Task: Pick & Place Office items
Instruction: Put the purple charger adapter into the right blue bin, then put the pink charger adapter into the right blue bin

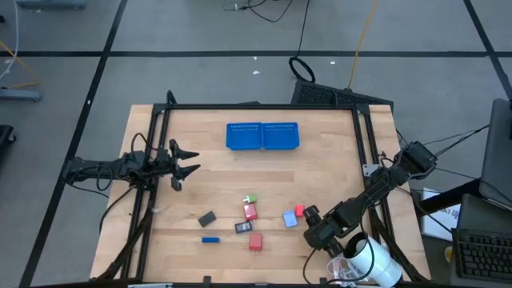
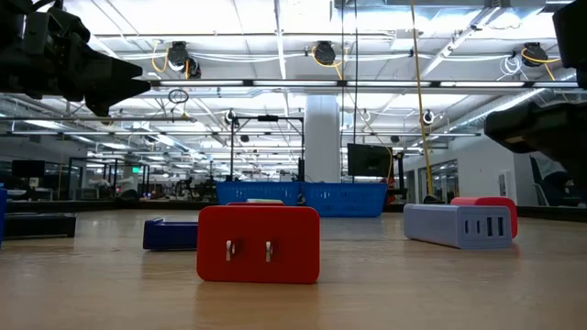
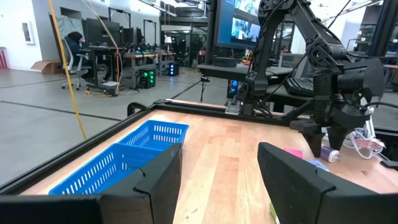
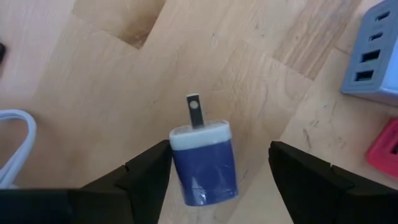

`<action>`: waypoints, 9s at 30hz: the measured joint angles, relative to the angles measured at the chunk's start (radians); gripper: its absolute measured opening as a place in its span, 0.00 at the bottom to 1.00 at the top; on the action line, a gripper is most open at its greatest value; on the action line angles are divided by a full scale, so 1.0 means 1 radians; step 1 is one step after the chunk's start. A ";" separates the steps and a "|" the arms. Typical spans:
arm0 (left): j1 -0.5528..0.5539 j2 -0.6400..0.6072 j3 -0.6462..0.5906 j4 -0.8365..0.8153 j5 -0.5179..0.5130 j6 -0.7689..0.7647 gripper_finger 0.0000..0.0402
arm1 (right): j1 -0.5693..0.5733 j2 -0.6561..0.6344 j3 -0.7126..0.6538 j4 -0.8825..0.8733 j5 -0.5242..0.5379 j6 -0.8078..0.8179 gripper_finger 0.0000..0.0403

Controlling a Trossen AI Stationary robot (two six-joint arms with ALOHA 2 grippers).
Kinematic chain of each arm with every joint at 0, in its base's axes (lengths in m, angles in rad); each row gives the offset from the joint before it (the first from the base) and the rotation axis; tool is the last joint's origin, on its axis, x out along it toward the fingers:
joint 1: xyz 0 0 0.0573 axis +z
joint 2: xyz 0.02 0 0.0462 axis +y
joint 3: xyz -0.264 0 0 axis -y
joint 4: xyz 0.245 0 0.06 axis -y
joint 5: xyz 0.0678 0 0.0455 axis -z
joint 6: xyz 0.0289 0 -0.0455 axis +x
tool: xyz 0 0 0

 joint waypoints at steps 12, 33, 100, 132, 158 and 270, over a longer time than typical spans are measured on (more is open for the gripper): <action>0.000 0.000 0.000 0.000 0.000 0.000 0.53 | -0.015 0.000 0.000 0.001 -0.004 -0.007 0.41; 0.000 0.000 0.000 0.000 0.000 0.000 0.53 | -0.087 -0.142 -0.001 -0.005 0.000 -0.002 0.33; 0.000 0.000 0.000 0.000 0.000 0.000 0.53 | -0.499 -0.467 -0.400 1.018 0.179 -0.075 0.32; 0.000 0.000 0.000 0.000 0.000 0.000 0.53 | -0.998 -0.193 -0.400 1.143 0.208 0.000 0.32; 0.000 0.000 0.000 0.000 0.000 0.000 0.53 | -1.036 -0.138 -0.399 1.053 0.289 -0.031 0.37; 0.000 0.000 0.000 0.000 0.000 0.000 0.53 | -0.282 -0.482 -0.276 0.388 0.340 0.133 0.43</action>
